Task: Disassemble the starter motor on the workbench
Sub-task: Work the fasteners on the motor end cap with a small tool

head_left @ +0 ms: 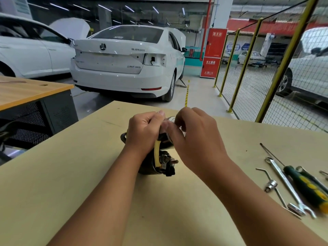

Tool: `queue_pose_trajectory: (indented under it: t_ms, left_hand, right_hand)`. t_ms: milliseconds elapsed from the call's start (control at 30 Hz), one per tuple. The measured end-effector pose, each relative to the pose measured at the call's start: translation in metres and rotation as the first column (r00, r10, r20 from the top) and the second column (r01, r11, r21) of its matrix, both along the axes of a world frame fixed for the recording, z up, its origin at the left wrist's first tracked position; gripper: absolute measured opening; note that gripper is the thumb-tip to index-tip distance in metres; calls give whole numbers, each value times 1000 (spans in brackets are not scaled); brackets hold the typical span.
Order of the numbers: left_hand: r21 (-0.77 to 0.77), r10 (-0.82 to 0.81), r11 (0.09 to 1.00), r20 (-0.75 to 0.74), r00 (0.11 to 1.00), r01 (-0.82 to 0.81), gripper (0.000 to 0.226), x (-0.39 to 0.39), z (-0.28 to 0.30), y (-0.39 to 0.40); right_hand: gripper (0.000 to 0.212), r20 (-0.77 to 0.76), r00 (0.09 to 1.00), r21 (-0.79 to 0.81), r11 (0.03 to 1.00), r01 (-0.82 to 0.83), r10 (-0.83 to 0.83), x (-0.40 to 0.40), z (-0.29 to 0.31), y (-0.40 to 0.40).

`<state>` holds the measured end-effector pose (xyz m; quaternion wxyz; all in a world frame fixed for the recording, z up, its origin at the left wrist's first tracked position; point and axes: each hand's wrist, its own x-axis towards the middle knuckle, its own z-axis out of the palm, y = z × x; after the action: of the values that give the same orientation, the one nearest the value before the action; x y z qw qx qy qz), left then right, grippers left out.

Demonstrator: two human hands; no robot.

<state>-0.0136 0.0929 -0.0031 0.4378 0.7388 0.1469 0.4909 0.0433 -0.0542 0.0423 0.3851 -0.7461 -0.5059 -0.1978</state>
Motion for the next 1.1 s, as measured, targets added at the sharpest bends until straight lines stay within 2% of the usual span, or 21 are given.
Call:
queue_pose_trajectory:
  t_ms: [100, 267, 333, 467, 567, 667, 833, 967, 1100]
  left_hand:
    - [-1, 3, 1000, 6, 1000, -3, 49, 1, 0, 2]
    - [16, 25, 1000, 16, 1000, -25, 53, -1, 3, -1]
    - [12, 30, 999, 19, 999, -30, 55, -3, 5, -3]
    - [-18, 19, 1000, 31, 999, -19, 56, -4, 6, -5]
    - [-7, 35, 999, 34, 999, -35, 55, -3, 6, -5]
    - [-15, 52, 999, 37, 998, -52, 55, -3, 5, -4]
    - [-20, 46, 999, 24, 999, -46, 50, -3, 5, -4]
    - [-7, 41, 999, 14, 999, -41, 51, -3, 4, -3]
    - [3, 40, 999, 26, 999, -40, 52, -2, 4, 0]
  right_hand:
    - [32, 1, 1000, 103, 994, -21, 21, 2, -9, 2]
    - [11, 29, 997, 185, 980, -72, 68, 2, -22, 6]
    - [4, -37, 990, 227, 966, -124, 136, 3, -24, 5]
    - [7, -225, 937, 382, 909, -169, 268, 4, -31, 5]
    - [12, -352, 900, 439, 895, -83, 256, 0, -37, 10]
    - [14, -403, 873, 488, 872, -50, 276, -8, -40, 13]
    - [18, -528, 813, 438, 899, 13, 245, -10, -33, 14]
    - [8, -459, 867, 402, 916, 8, 194, -9, -27, 15]
    - [15, -376, 876, 441, 890, -119, 303, -10, -30, 13]
